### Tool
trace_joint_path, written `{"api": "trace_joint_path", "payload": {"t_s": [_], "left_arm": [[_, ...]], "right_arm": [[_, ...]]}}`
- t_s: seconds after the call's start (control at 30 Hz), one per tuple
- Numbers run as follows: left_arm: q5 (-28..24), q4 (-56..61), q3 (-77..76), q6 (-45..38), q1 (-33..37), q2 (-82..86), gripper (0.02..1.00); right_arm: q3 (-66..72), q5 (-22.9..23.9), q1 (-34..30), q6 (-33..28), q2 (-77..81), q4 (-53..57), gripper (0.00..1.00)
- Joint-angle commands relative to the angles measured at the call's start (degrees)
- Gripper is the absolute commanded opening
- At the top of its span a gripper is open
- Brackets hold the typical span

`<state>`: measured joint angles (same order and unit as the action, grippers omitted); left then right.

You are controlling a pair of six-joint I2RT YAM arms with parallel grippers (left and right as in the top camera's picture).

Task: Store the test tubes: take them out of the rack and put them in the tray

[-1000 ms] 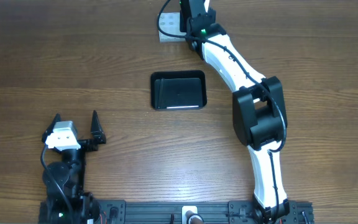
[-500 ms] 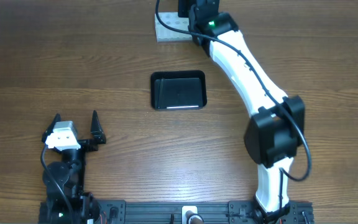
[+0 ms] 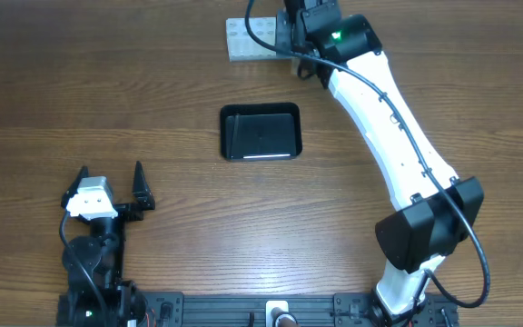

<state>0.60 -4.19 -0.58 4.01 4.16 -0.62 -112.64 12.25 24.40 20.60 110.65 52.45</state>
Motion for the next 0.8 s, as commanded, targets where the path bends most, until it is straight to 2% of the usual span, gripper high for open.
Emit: {"api": "trace_joint_path", "payload": {"t_s": [0.03,0.37,0.8], "left_arm": [[-0.33,-0.11,0.26,-1.01,0.20,0.46,0.996],[-0.35,-0.11,0.24,-1.01,0.20,0.46,0.998],[-0.33,-0.11,0.24,-1.01,0.20,0.46,0.998]], "right_arm": [[-0.87,-6.51,0.92,3.82,-0.63,4.46,0.009],[-0.87,-13.42,1.73,3.85,5.03,8.24,0.012],[-0.87,-17.40,3.02,5.11,12.31,9.31,0.009]]}}
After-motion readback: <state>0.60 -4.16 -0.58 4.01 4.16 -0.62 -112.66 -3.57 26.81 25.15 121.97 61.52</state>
